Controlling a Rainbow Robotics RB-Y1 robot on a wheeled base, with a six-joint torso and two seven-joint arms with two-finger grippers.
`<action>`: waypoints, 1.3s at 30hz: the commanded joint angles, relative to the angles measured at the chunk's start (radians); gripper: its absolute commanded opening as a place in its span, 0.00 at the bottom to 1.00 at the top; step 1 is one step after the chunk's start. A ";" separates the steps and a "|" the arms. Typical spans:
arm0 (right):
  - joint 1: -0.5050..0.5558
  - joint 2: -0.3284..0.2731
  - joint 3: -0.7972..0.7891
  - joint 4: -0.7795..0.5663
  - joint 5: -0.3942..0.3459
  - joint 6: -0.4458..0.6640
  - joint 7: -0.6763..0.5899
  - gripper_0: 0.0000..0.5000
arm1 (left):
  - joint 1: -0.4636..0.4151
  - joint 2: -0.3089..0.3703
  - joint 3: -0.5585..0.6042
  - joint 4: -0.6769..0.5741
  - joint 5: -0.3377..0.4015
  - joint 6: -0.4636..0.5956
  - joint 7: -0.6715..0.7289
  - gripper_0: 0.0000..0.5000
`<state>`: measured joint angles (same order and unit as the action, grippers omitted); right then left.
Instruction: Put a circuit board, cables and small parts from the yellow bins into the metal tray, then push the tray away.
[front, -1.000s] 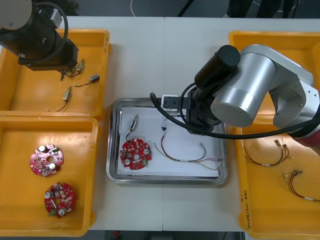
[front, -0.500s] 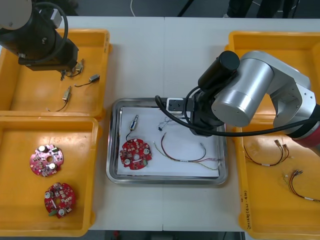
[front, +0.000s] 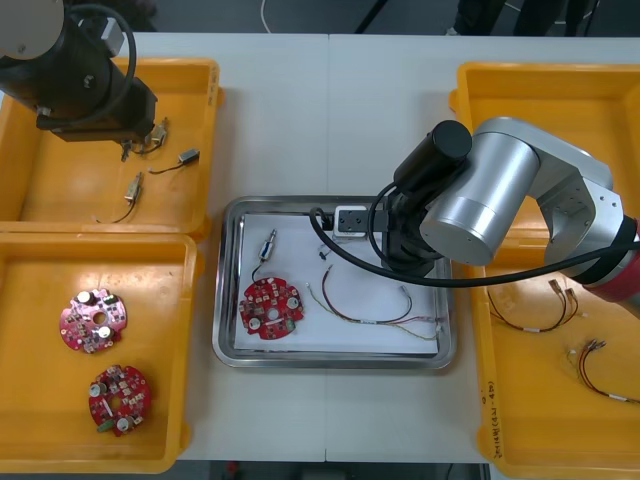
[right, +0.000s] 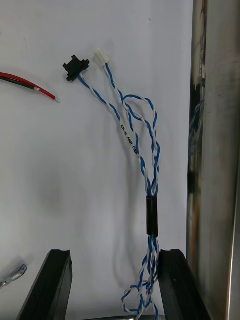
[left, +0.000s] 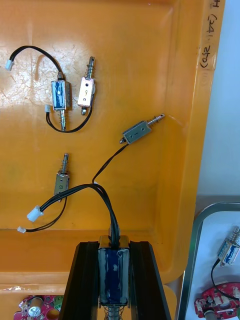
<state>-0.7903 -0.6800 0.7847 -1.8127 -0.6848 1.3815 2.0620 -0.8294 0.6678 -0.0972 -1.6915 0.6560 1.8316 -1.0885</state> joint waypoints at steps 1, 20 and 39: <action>0.005 -0.026 0.010 -0.011 0.007 -0.009 0.035 1.00 | 0.006 0.042 0.030 -0.033 0.008 0.009 0.013 0.00; 0.005 -0.020 0.005 -0.031 0.076 0.001 0.030 1.00 | 0.006 0.042 0.030 -0.033 0.013 0.008 0.018 0.00; 0.022 0.056 -0.194 -0.197 0.060 0.306 -0.008 1.00 | 0.006 0.041 0.030 -0.040 0.030 0.006 0.021 0.00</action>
<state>-0.7888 -0.6674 0.7158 -1.9321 -0.6188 1.6166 2.0619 -0.8294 0.6678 -0.0972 -1.6925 0.6716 1.8316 -1.0884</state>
